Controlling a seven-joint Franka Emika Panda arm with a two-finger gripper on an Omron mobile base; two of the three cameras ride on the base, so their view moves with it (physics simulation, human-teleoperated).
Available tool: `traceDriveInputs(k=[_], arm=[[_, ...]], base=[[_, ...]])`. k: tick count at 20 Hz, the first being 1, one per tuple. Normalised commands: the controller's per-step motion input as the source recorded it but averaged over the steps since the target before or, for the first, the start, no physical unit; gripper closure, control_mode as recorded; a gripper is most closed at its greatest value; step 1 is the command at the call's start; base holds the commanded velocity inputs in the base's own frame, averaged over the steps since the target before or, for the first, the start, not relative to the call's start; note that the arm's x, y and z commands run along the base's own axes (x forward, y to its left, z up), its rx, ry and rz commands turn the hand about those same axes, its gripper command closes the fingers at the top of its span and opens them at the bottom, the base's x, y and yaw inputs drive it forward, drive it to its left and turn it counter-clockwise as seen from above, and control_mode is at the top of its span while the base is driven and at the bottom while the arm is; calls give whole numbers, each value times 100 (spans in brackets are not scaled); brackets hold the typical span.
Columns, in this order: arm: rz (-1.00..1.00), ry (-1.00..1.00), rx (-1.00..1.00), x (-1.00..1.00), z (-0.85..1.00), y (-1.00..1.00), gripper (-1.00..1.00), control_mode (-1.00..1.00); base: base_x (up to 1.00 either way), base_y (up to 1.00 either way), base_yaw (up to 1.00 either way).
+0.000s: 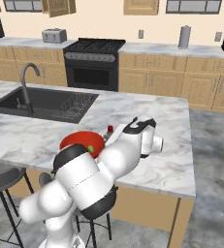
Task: There is a bowl on the dining counter. Grab a lemon wedge from the fridge and place it in the bowl. Then get the liquor bottle and glass cup from the cabinet and place them next to the bowl.
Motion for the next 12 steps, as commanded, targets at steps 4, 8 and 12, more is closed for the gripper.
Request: traceDriveInputs(k=[4, 8, 12], arm=[[0, 0, -3, 29, -41, 0, 100, -100], [0, 0, -4, 26, -43, -8, 100, -100], [0, 0, -6, 24, -44, -9, 100, -100]], base=[[0, 0, 0], [0, 0, 0], [0, 0, 0]])
